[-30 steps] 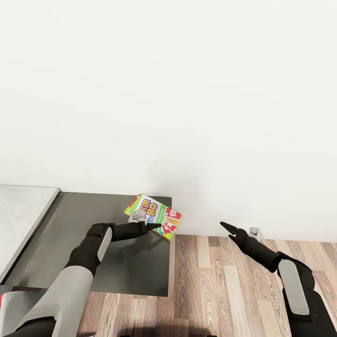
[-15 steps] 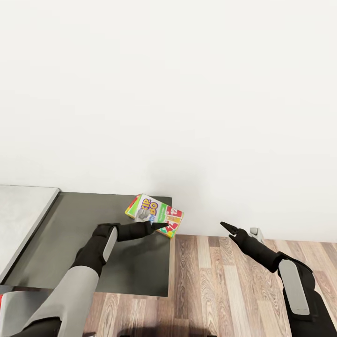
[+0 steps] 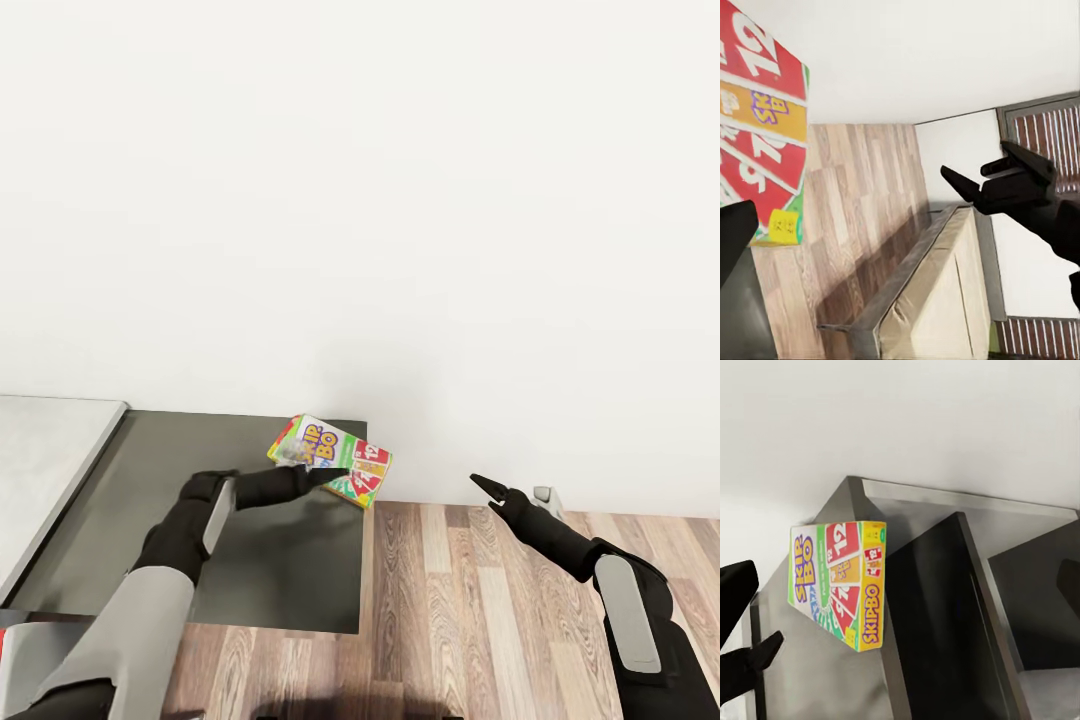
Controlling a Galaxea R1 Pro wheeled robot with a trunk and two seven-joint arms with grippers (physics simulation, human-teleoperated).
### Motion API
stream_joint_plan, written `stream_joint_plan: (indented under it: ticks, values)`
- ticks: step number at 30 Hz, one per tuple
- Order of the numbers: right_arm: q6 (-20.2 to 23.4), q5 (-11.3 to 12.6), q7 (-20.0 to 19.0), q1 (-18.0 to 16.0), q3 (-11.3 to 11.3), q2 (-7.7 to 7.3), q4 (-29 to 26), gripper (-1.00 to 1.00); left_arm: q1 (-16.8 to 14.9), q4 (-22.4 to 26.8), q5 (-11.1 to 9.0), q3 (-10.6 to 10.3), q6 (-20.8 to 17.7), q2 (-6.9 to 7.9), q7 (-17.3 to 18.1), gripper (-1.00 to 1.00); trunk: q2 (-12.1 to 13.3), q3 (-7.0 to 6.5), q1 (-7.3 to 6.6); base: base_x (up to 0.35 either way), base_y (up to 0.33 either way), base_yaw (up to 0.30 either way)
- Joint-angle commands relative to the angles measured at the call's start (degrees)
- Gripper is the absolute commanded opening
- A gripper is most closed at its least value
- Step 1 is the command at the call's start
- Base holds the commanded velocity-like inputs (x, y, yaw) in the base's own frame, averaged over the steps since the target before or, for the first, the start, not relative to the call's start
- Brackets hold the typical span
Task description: Put all the toys in the child's room - the three board games (two on the bed and one on the table), the two jigsaw puzzles on the table, and the tennis ball on the table - inside the toy box on the table in the child's room.
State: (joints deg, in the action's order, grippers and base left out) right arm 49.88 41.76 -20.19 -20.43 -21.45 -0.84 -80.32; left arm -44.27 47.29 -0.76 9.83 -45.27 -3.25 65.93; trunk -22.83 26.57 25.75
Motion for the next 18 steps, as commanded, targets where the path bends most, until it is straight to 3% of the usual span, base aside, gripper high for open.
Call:
stream_joint_plan:
  ticks: [1, 4, 6, 12, 16, 18]
  values:
    - [0.30, -0.26, -0.36, -0.05, -0.10, 0.02, -0.01, 1.00, -0.03, 0.45, -0.01, 0.16, -1.20, 0.59, 0.41, 1.00, -0.09, 0.08, 0.03, 0.000, 0.000, 0.000]
    - [0.27, -0.27, -0.31, -0.05, -0.03, 0.06, -0.01, 1.00, -0.03, 2.98, -0.26, 0.05, -4.00, 4.85, 2.22, 1.00, -0.09, 0.08, 0.03, 0.000, 0.000, 0.000]
    - [0.24, -0.27, -0.30, -0.05, -0.01, 0.22, -0.01, 1.00, -0.03, 4.29, -0.30, -0.11, -5.07, 7.22, 5.38, 1.00, -0.09, 0.08, 0.03, 0.000, 0.000, 0.000]
    - [-1.35, -0.26, -0.16, -0.05, 0.18, 0.57, -0.01, 1.00, -0.03, 5.28, 0.05, -0.31, -6.30, 11.47, 15.91, 1.00, -0.09, 0.08, 0.03, 0.000, 0.000, 0.000]
    - [-2.75, -0.23, 0.19, -0.05, 0.63, 0.70, -0.08, 1.00, 0.00, 5.34, 0.03, -0.33, -6.53, 13.71, 21.03, 1.00, -0.09, 0.08, 0.03, 0.000, 0.000, 0.000]
    - [-2.93, -0.25, 0.26, -0.05, 1.39, 0.63, -0.07, 1.00, 0.03, 5.38, 0.04, -0.38, -6.54, 14.01, 23.48, 1.00, -0.09, 0.08, 0.03, 0.000, 0.000, 0.000]
